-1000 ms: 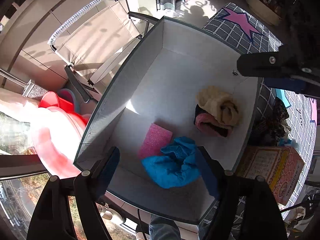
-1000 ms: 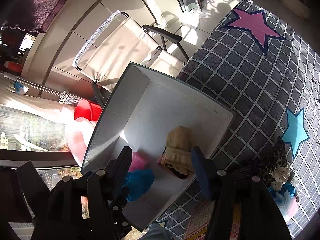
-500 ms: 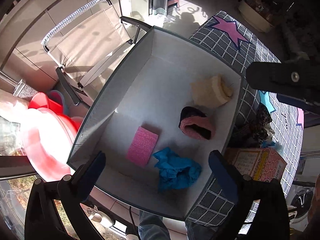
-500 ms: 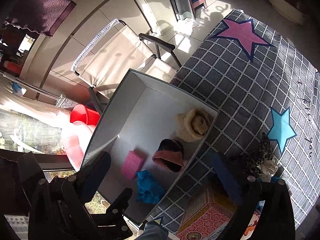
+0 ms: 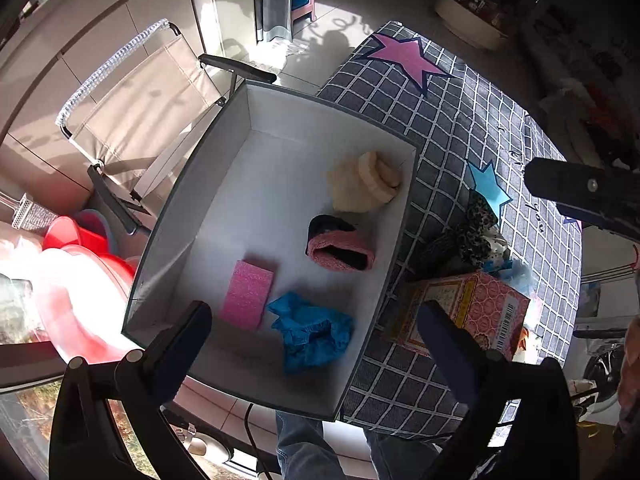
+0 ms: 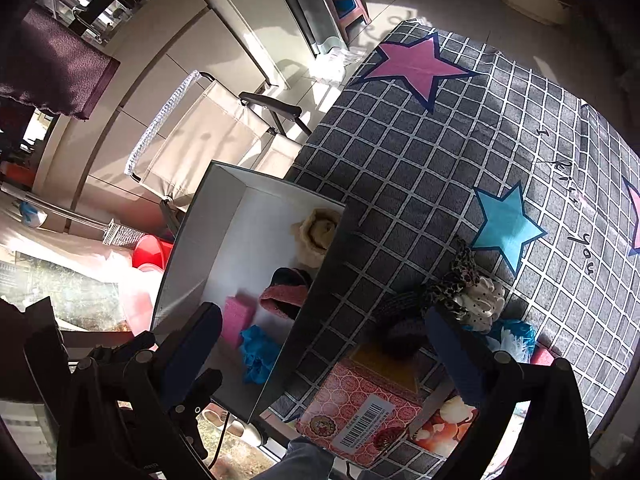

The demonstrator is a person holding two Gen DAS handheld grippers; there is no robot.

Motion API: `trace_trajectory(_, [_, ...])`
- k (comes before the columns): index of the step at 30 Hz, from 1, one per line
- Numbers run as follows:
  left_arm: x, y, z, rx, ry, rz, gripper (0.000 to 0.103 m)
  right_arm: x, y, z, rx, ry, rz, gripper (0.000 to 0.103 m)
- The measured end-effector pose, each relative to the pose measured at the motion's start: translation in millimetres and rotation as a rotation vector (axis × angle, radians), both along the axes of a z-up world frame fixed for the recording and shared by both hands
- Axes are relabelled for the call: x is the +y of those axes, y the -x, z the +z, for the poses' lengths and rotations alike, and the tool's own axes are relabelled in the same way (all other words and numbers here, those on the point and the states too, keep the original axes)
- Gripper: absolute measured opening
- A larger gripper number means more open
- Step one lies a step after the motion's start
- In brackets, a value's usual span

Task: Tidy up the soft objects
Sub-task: 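Move both tools back toward the remaining items on the bedspread, then grasp the blue fluffy item with the right tool while the left tool grasps the leopard-print scarf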

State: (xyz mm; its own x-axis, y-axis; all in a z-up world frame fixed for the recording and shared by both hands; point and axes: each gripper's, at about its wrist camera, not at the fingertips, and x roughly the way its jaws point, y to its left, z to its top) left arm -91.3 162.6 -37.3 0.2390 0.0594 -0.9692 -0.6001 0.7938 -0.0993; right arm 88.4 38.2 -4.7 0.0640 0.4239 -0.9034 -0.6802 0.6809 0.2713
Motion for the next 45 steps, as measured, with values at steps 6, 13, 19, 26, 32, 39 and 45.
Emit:
trace_trajectory(6, [-16, -25, 15, -0.017, 0.000, -0.058, 0.103, -60, -37, -9, 0.015, 0.017, -0.131, 0.103])
trace_trajectory(13, [-47, -67, 22, -0.009, 0.033, -0.162, 0.103, -134, -66, -45, 0.077, 0.057, -0.282, 0.103])
trace_trajectory(19, [-73, -111, 12, 0.038, 0.072, -0.236, 0.103, -186, -75, -84, 0.153, 0.095, -0.375, 0.103])
trace_trajectory(26, [-98, -140, -6, 0.096, 0.074, -0.269, 0.103, -188, -68, -121, 0.189, 0.129, -0.322, 0.103])
trace_trajectory(32, [-111, -152, -16, 0.145, 0.063, -0.282, 0.103, -154, -60, -159, 0.132, 0.282, -0.146, 0.103])
trace_trajectory(39, [-120, -174, -27, 0.192, 0.056, -0.287, 0.103, -184, -89, -176, 0.218, 0.200, -0.240, 0.035])
trace_trajectory(45, [-149, -201, -37, 0.207, 0.043, -0.331, 0.103, -259, -131, -155, 0.237, 0.025, -0.446, 0.032])
